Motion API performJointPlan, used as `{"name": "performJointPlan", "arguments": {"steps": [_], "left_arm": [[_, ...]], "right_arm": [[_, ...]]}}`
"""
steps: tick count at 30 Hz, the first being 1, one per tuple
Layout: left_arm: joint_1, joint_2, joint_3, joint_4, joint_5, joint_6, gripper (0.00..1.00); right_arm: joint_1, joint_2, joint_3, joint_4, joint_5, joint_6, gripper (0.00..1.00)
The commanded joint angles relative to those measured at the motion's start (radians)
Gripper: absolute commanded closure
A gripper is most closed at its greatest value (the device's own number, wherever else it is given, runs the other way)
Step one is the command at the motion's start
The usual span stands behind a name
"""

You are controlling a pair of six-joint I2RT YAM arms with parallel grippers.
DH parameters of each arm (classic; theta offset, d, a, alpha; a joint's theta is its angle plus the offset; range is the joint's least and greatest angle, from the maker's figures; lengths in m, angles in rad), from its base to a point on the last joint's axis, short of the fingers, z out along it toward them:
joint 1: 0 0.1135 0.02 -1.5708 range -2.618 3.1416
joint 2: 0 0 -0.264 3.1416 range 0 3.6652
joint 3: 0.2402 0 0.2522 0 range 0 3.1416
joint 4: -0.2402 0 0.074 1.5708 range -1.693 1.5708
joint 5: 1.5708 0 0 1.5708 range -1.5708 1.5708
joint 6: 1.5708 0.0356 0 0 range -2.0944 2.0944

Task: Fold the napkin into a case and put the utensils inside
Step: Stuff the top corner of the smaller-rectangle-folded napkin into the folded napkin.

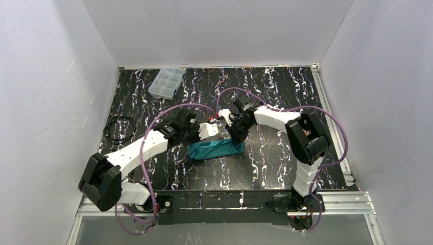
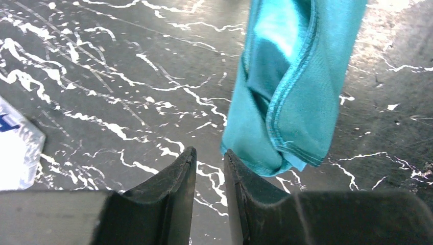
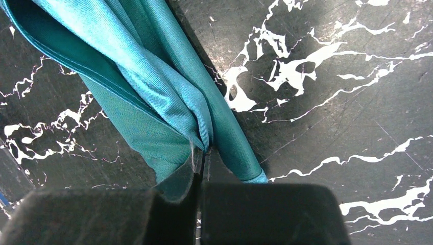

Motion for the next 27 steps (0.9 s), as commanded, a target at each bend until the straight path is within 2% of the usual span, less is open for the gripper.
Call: {"name": "performJointPlan", "arguments": {"steps": [1, 7, 9, 13, 19, 22, 27], "left_arm": [[0.023, -0.057, 0.081, -0.08, 0.023, -0.028, 0.74], [0.011, -0.108, 0.11, -0.196, 0.325, -0.072, 0.75], [-0.011, -0.105, 0.088, -0.184, 0.36, -0.069, 0.77], [-0.072, -0.085, 0.017, -0.109, 0.369, -0.033, 0.82], [-0.152, -0.061, -0.061, 0.018, 0.341, 0.054, 0.82], [-0.155, -0.021, -0.073, 0.041, 0.33, 0.1, 0.85], [-0.143, 0.073, -0.071, 0.098, 0.224, 0.102, 0.92]], "right_arm": [[0.005, 0.054, -0.008, -0.052, -0.001, 0.002, 0.99], [0.006, 0.059, -0.007, -0.055, -0.004, 0.002, 0.99], [0.006, 0.059, -0.008, -0.056, -0.004, 0.002, 0.99], [0.006, 0.061, -0.001, -0.062, -0.006, 0.003, 0.99], [0.006, 0.063, 0.003, -0.079, -0.011, 0.0, 0.99], [0.006, 0.063, 0.003, -0.086, -0.017, 0.0, 0.99], [0.005, 0.052, -0.004, -0.088, -0.029, -0.003, 0.99]]}}
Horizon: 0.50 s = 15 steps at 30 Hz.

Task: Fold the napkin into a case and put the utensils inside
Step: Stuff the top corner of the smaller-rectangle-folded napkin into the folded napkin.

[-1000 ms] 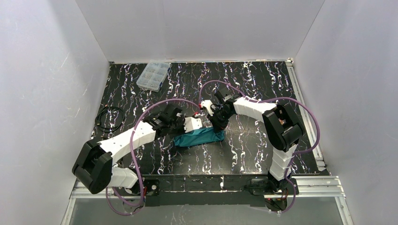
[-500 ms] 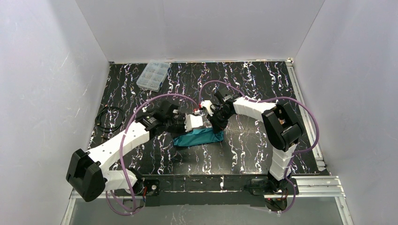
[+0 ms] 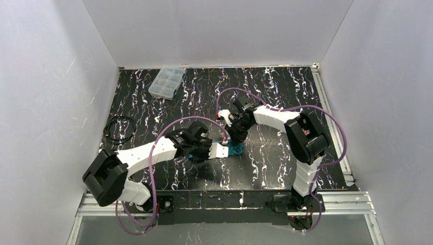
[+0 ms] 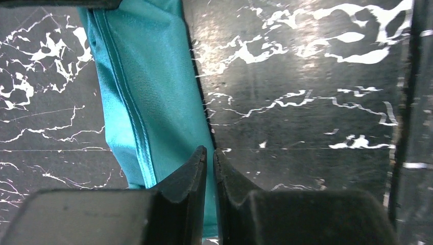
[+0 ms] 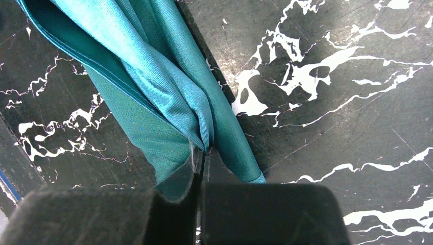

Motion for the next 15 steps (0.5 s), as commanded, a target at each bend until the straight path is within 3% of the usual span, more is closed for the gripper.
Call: {"name": "performJointPlan", "arguments": {"steps": [1, 7, 15], "left_arm": [[0.018, 0.069, -0.006, 0.081, -0.087, 0.016, 0.92], [0.058, 0.165, 0.045, 0.059, -0.136, -0.013, 0.95], [0.095, 0.121, 0.092, -0.014, -0.053, -0.072, 0.96]], "right_arm": [[0.006, 0.039, -0.013, -0.073, 0.003, -0.005, 0.99], [0.004, 0.032, -0.009, -0.093, 0.002, -0.013, 0.99], [0.005, 0.006, -0.01, -0.114, -0.002, -0.016, 0.99]]}}
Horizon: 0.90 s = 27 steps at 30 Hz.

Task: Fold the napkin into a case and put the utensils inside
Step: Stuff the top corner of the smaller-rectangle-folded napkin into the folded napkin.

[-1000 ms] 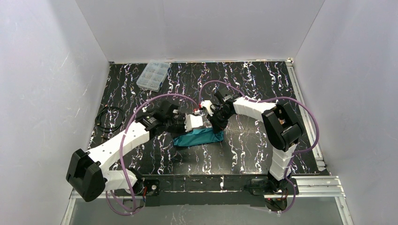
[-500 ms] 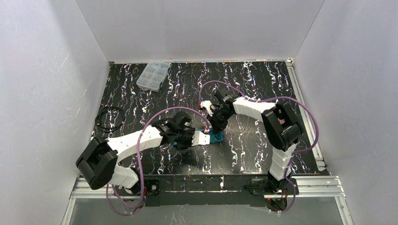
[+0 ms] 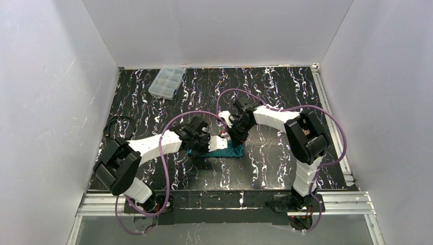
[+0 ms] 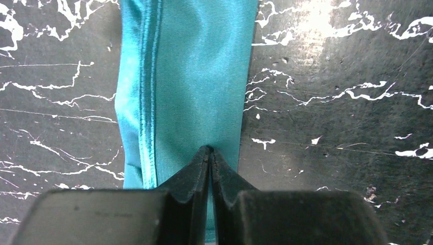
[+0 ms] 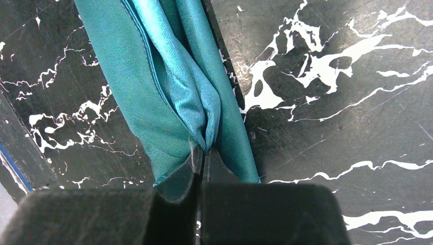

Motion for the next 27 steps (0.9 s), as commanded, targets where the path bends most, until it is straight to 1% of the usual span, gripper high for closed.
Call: {"name": "performJointPlan", "arguments": {"steps": [1, 3, 10, 13, 18, 26, 27], "left_arm": [[0.028, -0.045, 0.07, -0.083, 0.071, -0.062, 0.96], [0.035, -0.047, 0.093, -0.106, 0.09, -0.077, 0.96], [0.039, -0.039, 0.072, -0.057, 0.065, -0.061, 0.96], [0.041, -0.027, 0.028, -0.007, 0.031, -0.04, 0.96], [0.046, 0.02, 0.018, 0.032, -0.032, -0.031, 0.96], [0.055, 0.048, 0.041, 0.001, -0.025, -0.058, 0.98], [0.056, 0.049, 0.043, -0.009, -0.021, -0.062, 0.98]], "right_arm": [[0.004, 0.006, -0.01, -0.078, 0.012, -0.012, 0.99], [0.004, 0.007, -0.009, -0.082, 0.006, -0.012, 0.99], [0.005, 0.008, -0.009, -0.088, 0.006, -0.011, 0.99], [0.005, 0.008, -0.009, -0.088, 0.004, -0.01, 0.99], [0.004, 0.002, -0.013, -0.077, -0.012, -0.001, 0.99], [0.005, -0.018, -0.01, -0.08, -0.019, 0.007, 0.99], [0.005, -0.022, -0.008, -0.077, -0.017, 0.013, 0.97]]}}
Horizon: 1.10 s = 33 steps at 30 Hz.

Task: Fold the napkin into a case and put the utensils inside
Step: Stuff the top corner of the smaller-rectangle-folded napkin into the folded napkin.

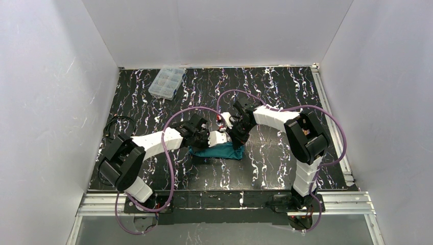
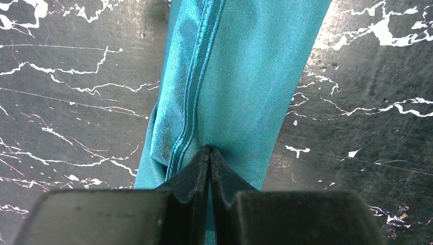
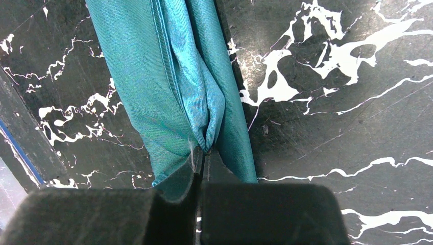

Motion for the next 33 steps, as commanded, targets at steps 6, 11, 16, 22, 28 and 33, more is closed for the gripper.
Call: {"name": "performJointPlan", "arguments": {"steps": [6, 11, 16, 22, 28, 33], "left_arm": [[0.007, -0.017, 0.045, -0.1, 0.029, -0.027, 0.98], [0.007, -0.023, 0.067, -0.124, 0.043, -0.046, 0.98], [0.009, -0.037, 0.098, -0.148, 0.052, -0.086, 0.98], [0.031, -0.058, 0.173, -0.23, 0.09, -0.152, 0.97], [0.049, -0.111, 0.242, -0.311, 0.159, -0.19, 0.95], [0.145, -0.151, 0.364, -0.395, 0.175, -0.248, 0.84]], "right_arm": [[0.004, -0.09, 0.001, 0.006, 0.005, 0.058, 0.75], [0.004, -0.148, 0.009, 0.019, 0.002, 0.09, 0.02], [0.003, -0.212, 0.029, 0.014, 0.016, 0.125, 0.01], [-0.01, -0.308, 0.041, 0.051, 0.112, 0.238, 0.01], [-0.111, -0.414, -0.038, 0.169, 0.085, 0.468, 0.01], [-0.114, -0.46, 0.115, 0.063, 0.453, 0.609, 0.02]]}}
